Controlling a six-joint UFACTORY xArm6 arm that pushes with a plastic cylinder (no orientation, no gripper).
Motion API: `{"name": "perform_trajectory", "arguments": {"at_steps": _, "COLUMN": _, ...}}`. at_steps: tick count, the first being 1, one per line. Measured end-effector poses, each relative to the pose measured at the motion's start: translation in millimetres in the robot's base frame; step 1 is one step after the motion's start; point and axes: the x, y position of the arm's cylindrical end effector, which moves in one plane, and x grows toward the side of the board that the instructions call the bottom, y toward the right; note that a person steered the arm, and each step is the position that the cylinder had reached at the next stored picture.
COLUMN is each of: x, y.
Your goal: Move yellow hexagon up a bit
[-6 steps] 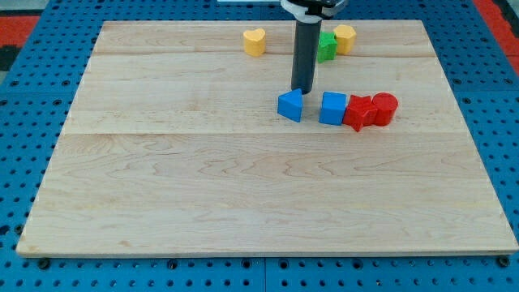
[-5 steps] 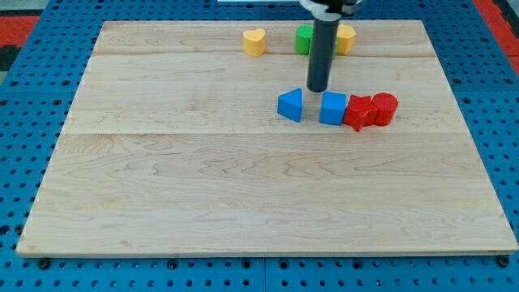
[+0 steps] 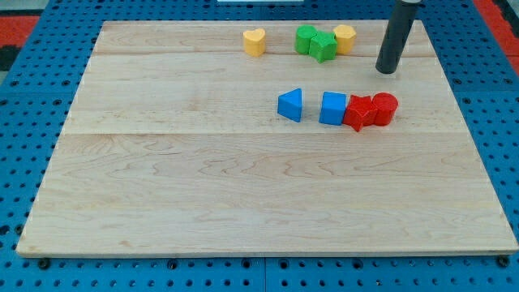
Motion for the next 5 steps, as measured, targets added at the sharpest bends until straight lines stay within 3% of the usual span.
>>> {"name": "perform_trajectory", "arguments": {"at_steps": 2, "x": -48.1, "y": 6.8}}
{"name": "perform_trajectory", "arguments": {"at_steps": 4, "x": -65.0, "y": -42.3}}
{"name": "perform_trajectory", "arguments": {"at_steps": 5, "x": -83.6, "y": -34.1}}
